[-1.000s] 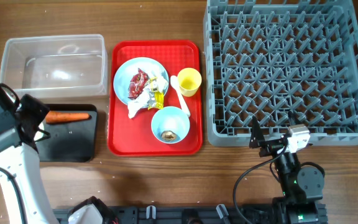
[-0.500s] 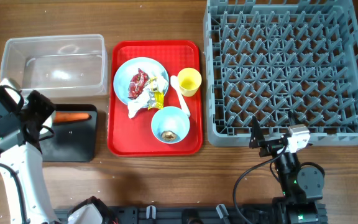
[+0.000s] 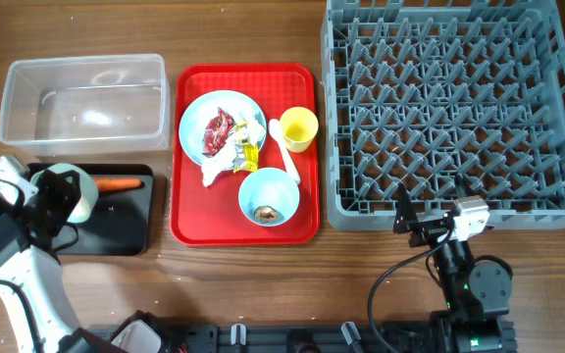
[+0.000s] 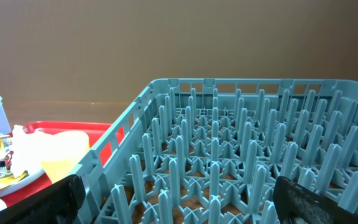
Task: Sort waste into correct bins and load items into the dishwasher rack
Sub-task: 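Tilt the green bowl to pour the rice onto the black tray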
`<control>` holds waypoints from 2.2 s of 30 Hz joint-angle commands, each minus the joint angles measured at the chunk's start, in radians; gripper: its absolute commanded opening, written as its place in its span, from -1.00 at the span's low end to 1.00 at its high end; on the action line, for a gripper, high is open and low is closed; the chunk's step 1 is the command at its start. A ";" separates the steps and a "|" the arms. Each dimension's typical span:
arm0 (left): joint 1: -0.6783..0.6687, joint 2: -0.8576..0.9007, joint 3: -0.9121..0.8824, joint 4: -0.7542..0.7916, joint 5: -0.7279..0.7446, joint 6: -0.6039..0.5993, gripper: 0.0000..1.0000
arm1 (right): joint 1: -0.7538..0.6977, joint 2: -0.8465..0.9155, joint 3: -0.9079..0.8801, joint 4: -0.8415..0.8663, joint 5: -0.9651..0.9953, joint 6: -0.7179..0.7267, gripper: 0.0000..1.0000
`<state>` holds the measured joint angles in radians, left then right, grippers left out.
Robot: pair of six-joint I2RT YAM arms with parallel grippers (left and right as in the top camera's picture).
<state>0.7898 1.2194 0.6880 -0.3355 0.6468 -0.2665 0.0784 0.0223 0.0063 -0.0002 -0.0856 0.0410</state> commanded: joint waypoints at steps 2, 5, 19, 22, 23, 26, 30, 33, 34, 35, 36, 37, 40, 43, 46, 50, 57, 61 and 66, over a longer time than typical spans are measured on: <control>0.046 0.001 -0.005 0.004 0.188 0.019 -0.92 | -0.004 -0.003 -0.001 0.004 0.003 0.014 0.99; 0.047 0.004 -0.005 -0.014 0.187 0.013 -0.92 | -0.004 -0.003 -0.001 0.004 0.003 0.014 0.99; 0.142 0.007 -0.005 -0.118 0.270 0.081 -0.92 | -0.004 -0.003 -0.001 0.004 0.003 0.014 0.99; 0.168 0.007 -0.005 -0.122 0.383 0.106 -0.92 | -0.004 -0.003 -0.001 0.004 0.003 0.014 1.00; 0.173 0.007 -0.005 -0.122 0.393 0.106 -0.91 | -0.004 -0.003 -0.001 0.004 0.003 0.014 0.99; 0.182 0.007 -0.005 -0.136 0.422 0.129 -0.92 | -0.004 -0.003 -0.001 0.004 0.003 0.014 1.00; 0.182 0.007 -0.005 -0.156 0.436 0.137 -0.92 | -0.004 -0.003 -0.001 0.004 0.003 0.014 0.99; 0.182 0.007 -0.005 -0.178 0.491 0.151 -0.92 | -0.004 -0.003 -0.001 0.004 0.003 0.014 0.99; 0.182 0.007 -0.005 -0.187 0.491 0.156 -0.92 | -0.004 -0.003 -0.001 0.004 0.003 0.014 0.99; 0.182 0.007 -0.005 -0.188 0.491 0.156 -0.92 | -0.004 -0.003 -0.001 0.004 0.003 0.014 0.99; 0.182 0.007 -0.005 -0.185 0.496 0.160 -0.92 | -0.004 -0.003 -0.001 0.004 0.003 0.014 0.99; 0.182 0.007 -0.005 -0.181 0.527 0.192 -0.92 | -0.004 -0.003 -0.001 0.004 0.003 0.014 1.00; 0.182 0.007 -0.005 -0.178 0.626 0.277 -0.92 | -0.004 -0.003 -0.001 0.004 0.003 0.014 0.99; 0.182 0.007 -0.005 -0.174 0.651 0.308 -0.92 | -0.004 -0.003 -0.001 0.004 0.003 0.014 1.00; 0.183 0.006 -0.006 -0.174 0.718 0.377 -0.92 | -0.004 -0.003 -0.001 0.004 0.003 0.014 1.00; 0.184 0.006 -0.006 -0.178 0.737 0.394 -0.92 | -0.004 -0.003 -0.001 0.004 0.003 0.014 0.99; 0.184 0.006 -0.006 -0.183 0.777 0.496 -0.92 | -0.004 -0.003 -0.001 0.004 0.003 0.014 0.99; 0.184 0.006 -0.006 -0.193 0.777 0.499 -0.92 | -0.004 -0.003 -0.001 0.004 0.003 0.014 0.99; 0.183 0.007 -0.006 -0.194 0.800 0.499 -0.92 | -0.004 -0.003 -0.001 0.004 0.003 0.014 0.99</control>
<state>0.9646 1.2213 0.6868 -0.5285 1.3869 0.2039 0.0784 0.0223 0.0063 -0.0002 -0.0856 0.0410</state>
